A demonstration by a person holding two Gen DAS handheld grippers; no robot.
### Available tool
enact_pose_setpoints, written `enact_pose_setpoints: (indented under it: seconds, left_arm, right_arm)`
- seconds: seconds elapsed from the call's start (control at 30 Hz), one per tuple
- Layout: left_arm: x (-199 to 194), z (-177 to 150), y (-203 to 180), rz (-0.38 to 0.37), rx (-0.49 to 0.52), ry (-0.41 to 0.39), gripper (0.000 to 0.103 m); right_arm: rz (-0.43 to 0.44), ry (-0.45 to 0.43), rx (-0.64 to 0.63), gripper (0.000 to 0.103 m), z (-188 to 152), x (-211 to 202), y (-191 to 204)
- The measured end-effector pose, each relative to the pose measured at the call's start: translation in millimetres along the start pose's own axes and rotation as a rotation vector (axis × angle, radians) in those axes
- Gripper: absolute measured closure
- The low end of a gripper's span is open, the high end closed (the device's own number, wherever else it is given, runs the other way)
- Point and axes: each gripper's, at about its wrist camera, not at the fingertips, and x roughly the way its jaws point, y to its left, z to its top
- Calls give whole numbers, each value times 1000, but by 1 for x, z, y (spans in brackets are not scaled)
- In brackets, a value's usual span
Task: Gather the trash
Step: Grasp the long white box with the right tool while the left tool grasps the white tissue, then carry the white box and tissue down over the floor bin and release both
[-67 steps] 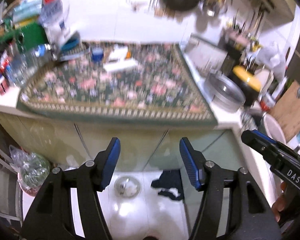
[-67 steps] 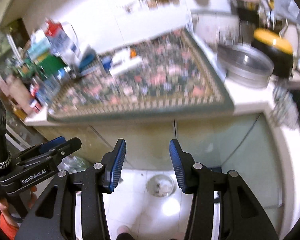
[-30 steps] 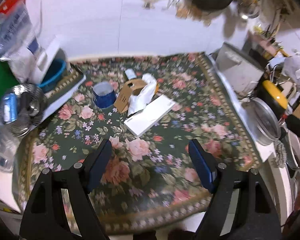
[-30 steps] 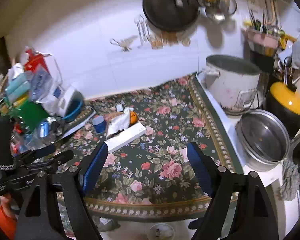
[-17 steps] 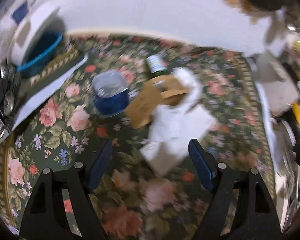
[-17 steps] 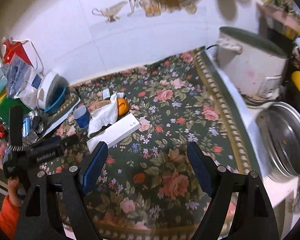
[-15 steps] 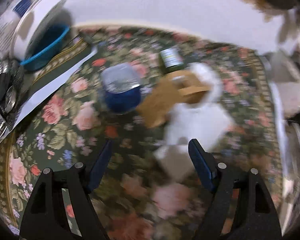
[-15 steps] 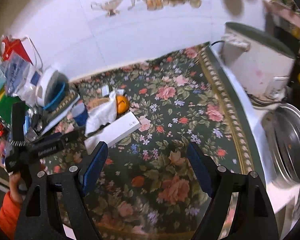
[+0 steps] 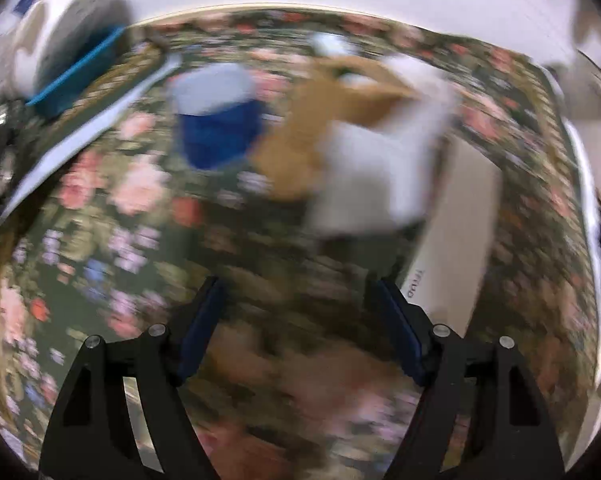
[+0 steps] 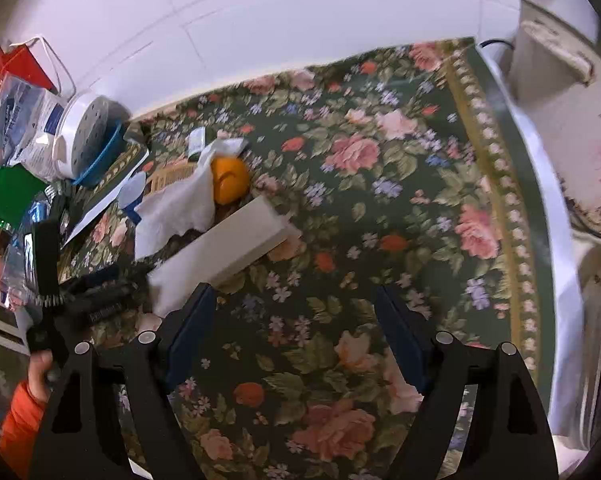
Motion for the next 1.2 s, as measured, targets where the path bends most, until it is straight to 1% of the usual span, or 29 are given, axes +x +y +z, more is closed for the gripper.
enact_pose_setpoints:
  seconds: [0.07,0.13,0.17,0.3,0.4,0.43,0.5,0.6,0.63,0.67,0.7,0.73,0.77,0.8,0.83,0.9,1.0,1.03,1.07,1.1,1.13,1.17,1.2]
  left_arm:
    - [-4,-8,-18,-62,20,9,27]
    - [-8,-13,-20,-84,13,10,27]
    - [-13,-16,-17,-80,-1,4,27]
    - [-31,-19,21,-37,-90,-10,27]
    - [-49,-19,52,16,-135,-42,27]
    - [-56,-18,60,40,-142,-54,27]
    - [-60,-17,72,56,-150,-67,27]
    - [-66,-11,73,67,-160,-93,27]
    - [-64,-7,70,53,-163,-99,27]
    - [-60,-1,64,36,-167,-103,27]
    - [-58,4,58,10,-169,-106,27]
    - [-54,10,51,-15,-170,-108,27]
    - [-51,15,44,-44,-170,-109,27]
    - [-47,20,36,-70,-168,-111,27]
    - [-42,26,29,-88,-168,-113,27]
    - [-31,37,16,-117,-174,-113,27]
    - [-13,50,-1,-134,-194,-98,37]
    - [-6,54,-6,-133,-198,-83,46]
    - [-2,57,-10,-134,-194,-68,62]
    - [2,60,-13,-133,-185,-53,74]
    - [5,64,-17,-129,-176,-37,96]
    - [4,66,-18,-136,-173,-31,99]
    - [1,66,-18,-148,-175,-38,99]
  right_arm:
    - [0,14,-4,24,-1,7,3]
    - [3,33,-5,24,-4,15,7]
    - [4,41,-3,24,-5,19,10]
    - [6,53,8,24,-10,38,25]
    - [-1,60,8,24,-14,55,39]
    - [-12,67,6,24,-15,62,45]
    - [-41,74,5,24,-18,73,53]
    - [-125,60,-11,25,-24,85,63]
    - [-140,58,-22,25,-26,86,64]
    - [-161,42,-40,27,-27,86,65]
    - [-185,32,-62,34,-29,85,66]
    - [-194,31,-81,38,-30,85,65]
    - [-205,26,-102,45,-32,84,64]
    - [-208,25,-117,48,-33,82,62]
    - [-202,24,-124,48,-34,81,58]
    - [-189,19,-116,52,-36,77,47]
    - [-191,14,-112,55,-38,72,29]
    - [-192,10,-108,55,-39,70,23]
    - [-193,6,-98,55,-38,68,19]
    - [-189,2,-89,55,-38,65,14]
    - [-189,-4,-81,55,-38,63,9]
    - [-194,-12,-77,55,-37,59,4]
    - [-197,-18,-75,55,-37,55,1]
